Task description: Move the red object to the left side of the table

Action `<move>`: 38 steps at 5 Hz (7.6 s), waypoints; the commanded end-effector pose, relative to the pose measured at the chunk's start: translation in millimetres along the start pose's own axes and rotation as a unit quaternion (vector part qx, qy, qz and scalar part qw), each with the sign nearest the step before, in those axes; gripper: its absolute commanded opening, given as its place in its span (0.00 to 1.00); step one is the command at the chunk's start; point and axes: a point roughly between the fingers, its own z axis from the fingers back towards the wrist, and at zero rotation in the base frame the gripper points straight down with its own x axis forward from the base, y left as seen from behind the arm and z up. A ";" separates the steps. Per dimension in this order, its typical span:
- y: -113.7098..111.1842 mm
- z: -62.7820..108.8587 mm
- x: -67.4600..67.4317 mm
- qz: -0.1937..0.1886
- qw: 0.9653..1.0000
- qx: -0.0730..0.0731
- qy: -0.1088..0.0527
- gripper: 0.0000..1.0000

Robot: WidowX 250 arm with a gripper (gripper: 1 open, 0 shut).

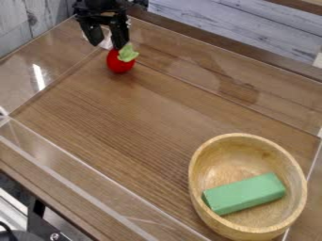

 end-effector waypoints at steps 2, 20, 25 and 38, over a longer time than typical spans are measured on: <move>-19.3 30.7 18.0 -0.027 0.999 0.015 -0.035 1.00; -73.9 -34.3 6.6 -0.085 0.995 0.005 0.060 0.00; -65.1 37.6 -8.5 -0.064 0.998 -0.019 0.005 0.00; -12.3 39.3 -39.2 -0.073 0.997 -0.036 0.007 0.00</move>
